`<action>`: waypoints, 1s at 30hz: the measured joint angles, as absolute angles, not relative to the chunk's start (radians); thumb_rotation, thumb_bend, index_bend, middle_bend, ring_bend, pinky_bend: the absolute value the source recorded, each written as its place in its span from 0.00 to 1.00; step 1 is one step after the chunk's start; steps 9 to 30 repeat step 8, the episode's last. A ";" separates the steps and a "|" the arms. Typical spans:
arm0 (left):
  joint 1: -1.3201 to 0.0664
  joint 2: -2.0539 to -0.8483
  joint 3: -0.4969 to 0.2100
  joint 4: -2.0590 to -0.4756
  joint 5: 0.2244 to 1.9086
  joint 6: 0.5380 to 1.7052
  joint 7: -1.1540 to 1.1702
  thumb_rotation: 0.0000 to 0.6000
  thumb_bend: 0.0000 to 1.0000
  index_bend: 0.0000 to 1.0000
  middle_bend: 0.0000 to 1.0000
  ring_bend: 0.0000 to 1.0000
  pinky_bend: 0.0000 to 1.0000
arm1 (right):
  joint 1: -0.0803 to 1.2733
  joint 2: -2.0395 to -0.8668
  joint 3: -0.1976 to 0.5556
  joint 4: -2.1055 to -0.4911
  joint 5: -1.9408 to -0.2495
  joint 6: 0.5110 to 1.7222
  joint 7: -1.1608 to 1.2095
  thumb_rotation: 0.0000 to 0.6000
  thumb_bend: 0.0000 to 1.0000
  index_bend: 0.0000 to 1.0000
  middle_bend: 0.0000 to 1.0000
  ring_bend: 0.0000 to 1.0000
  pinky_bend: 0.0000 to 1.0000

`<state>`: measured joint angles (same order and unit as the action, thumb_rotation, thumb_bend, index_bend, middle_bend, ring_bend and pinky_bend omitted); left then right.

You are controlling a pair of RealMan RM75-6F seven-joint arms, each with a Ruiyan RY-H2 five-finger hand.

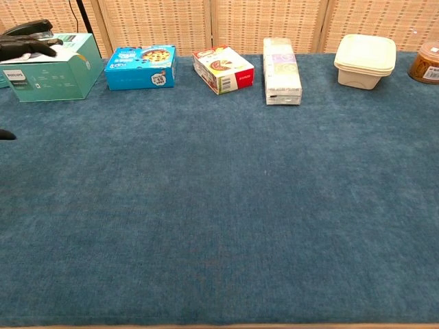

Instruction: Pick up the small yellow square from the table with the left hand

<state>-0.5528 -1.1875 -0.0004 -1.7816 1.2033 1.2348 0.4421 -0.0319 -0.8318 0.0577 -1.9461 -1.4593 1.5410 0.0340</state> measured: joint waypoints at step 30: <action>-0.340 -1.159 0.066 -1.779 1.292 1.463 0.313 1.00 0.06 0.00 0.00 0.00 0.00 | -0.037 -0.830 0.056 -1.945 -1.467 1.553 0.035 1.00 0.00 0.00 0.00 0.00 0.00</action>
